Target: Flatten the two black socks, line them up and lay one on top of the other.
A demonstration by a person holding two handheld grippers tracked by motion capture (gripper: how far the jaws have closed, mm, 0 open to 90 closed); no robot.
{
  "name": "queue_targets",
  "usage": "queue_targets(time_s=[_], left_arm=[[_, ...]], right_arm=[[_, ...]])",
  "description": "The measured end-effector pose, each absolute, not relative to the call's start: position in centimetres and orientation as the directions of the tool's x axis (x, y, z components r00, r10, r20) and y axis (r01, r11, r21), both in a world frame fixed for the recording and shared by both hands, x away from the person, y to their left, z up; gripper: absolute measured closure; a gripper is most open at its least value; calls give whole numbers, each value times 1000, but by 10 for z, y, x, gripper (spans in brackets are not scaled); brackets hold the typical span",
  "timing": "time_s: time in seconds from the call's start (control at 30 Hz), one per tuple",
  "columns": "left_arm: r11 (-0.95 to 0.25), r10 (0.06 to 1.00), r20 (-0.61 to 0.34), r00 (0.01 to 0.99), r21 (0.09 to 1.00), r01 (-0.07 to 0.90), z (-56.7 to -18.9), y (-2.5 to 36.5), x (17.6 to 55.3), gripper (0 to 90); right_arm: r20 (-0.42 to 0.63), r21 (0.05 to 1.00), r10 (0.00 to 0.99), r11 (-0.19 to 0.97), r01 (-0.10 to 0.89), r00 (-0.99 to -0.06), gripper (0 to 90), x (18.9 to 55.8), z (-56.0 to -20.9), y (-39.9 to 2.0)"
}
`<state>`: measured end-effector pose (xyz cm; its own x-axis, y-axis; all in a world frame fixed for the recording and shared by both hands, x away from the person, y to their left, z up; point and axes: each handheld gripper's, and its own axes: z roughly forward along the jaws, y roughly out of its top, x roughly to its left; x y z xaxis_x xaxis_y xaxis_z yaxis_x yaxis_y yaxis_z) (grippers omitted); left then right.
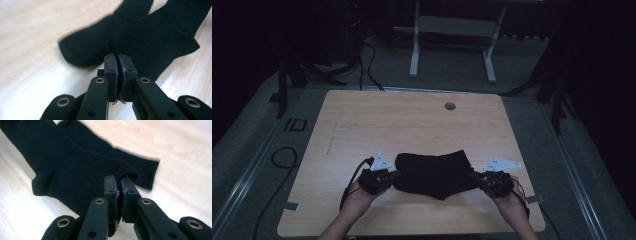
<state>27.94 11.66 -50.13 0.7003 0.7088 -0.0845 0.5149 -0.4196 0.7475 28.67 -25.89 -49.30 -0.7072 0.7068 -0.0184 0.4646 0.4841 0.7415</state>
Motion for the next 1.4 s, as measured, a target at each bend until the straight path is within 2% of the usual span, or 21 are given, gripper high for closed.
queue_targets(time_s=[0.2, 0.4, 0.47, 0.87, 1.17, 1.4], left_arm=[[-406, 724, -74, 686, 758, 510, -480, 121, 296, 860], [-404, 734, -99, 672, 731, 550, -476, 123, 324, 860], [-402, 740, -109, 664, 721, 565, -479, 123, 332, 860], [-404, 755, -161, 636, 650, 644, -520, 116, 366, 859], [-437, 763, -138, 631, 611, 661, -538, 109, 376, 857], [-442, 765, -135, 630, 602, 665, -547, 110, 378, 850]], right_arm=[[-58, 779, 706, 474, 410, -706, 846, 307, -461, -253], [-46, 774, 718, 466, 430, -695, 846, 333, -454, -246], [-65, 758, 720, 486, 435, -691, 846, 341, -460, -241], [-21, 666, 765, 491, 562, -644, 844, 385, -513, -239], [-4, 612, 778, 498, 614, -628, 835, 398, -541, -239], [-6, 620, 779, 495, 609, -627, 830, 398, -543, -238]])
